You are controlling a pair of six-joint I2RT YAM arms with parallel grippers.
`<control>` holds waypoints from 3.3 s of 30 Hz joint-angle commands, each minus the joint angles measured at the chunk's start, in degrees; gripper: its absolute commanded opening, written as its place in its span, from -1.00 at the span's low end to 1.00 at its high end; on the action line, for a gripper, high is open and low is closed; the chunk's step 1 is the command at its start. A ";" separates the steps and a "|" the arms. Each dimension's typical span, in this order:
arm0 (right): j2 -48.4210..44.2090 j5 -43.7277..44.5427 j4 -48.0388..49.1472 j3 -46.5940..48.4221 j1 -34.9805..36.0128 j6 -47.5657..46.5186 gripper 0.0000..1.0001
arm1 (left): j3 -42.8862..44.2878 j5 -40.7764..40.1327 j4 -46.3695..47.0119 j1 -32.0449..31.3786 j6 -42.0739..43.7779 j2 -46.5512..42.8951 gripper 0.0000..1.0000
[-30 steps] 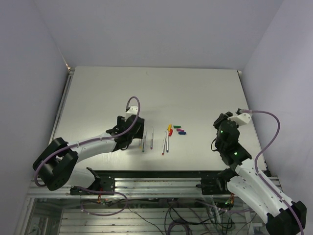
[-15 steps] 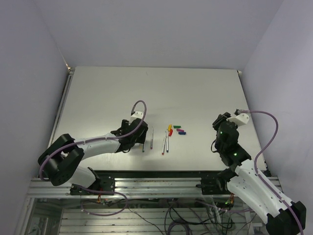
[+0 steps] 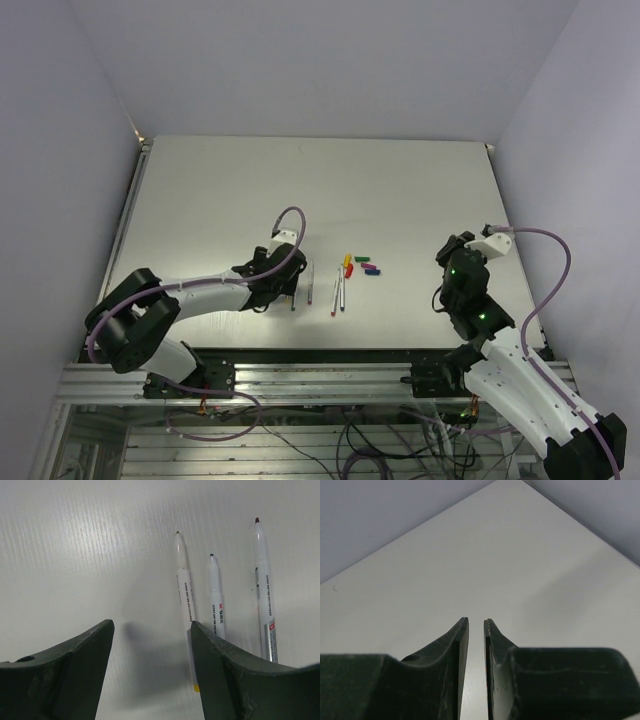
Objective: Insert the pens into the pen caps
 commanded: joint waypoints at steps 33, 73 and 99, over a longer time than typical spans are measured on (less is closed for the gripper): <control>-1.24 -1.00 -1.85 0.72 0.11 0.91 -0.61 | 5.45 9.52 -8.88 -0.75 -0.31 4.96 0.21; 7.45 -5.01 -6.78 6.05 0.15 -0.16 -0.70 | 12.46 13.31 -19.68 0.09 -3.25 12.42 -0.86; 43.72 -29.14 -1.13 20.82 10.04 -2.39 -0.44 | 6.42 10.62 -7.50 6.56 -4.22 -1.77 -0.86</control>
